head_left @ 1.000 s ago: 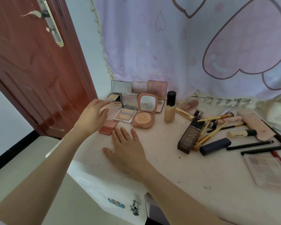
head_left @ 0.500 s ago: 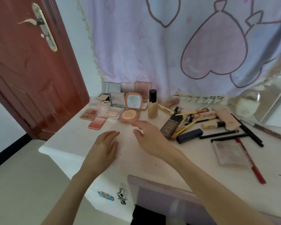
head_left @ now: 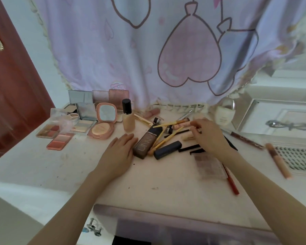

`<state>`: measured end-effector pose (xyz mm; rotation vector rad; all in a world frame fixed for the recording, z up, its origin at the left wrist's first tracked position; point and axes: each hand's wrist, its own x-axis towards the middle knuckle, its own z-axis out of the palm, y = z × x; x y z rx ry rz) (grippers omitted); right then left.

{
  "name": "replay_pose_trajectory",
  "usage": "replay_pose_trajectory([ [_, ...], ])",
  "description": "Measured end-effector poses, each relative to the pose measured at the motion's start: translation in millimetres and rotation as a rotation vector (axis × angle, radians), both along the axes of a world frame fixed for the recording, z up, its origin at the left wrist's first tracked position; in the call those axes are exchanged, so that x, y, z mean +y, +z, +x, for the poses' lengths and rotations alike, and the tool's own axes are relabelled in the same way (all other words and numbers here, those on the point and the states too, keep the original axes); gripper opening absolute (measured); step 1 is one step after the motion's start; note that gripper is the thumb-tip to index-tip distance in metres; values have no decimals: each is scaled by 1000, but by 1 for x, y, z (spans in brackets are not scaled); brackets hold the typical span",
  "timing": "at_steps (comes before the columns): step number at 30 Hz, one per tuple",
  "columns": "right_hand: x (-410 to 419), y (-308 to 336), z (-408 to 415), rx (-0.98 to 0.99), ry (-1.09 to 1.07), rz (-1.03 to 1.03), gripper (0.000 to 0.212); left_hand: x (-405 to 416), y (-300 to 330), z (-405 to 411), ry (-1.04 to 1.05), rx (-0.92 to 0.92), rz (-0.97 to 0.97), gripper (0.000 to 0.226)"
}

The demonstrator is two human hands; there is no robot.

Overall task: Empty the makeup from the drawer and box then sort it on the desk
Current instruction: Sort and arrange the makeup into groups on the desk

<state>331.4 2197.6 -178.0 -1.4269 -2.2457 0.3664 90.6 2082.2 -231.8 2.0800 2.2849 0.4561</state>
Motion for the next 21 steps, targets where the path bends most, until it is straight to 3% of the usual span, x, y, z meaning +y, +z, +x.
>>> replay_pose_trajectory([
  [3, 13, 4, 13, -56, -53, -35, 23, 4, -3, -3, -6, 8, -25, 48],
  [7, 0, 8, 28, -83, 121, -188, 10, 4, -4, -5, 1, -3, -24, 52],
  [14, -27, 16, 40, -383, 228, -424, 68, 3, -1, -2, 7, -40, -14, 46],
  [21, -38, 14, 47, -505, 287, -445, 95, 2, 0, 0, 14, -58, -25, 45],
])
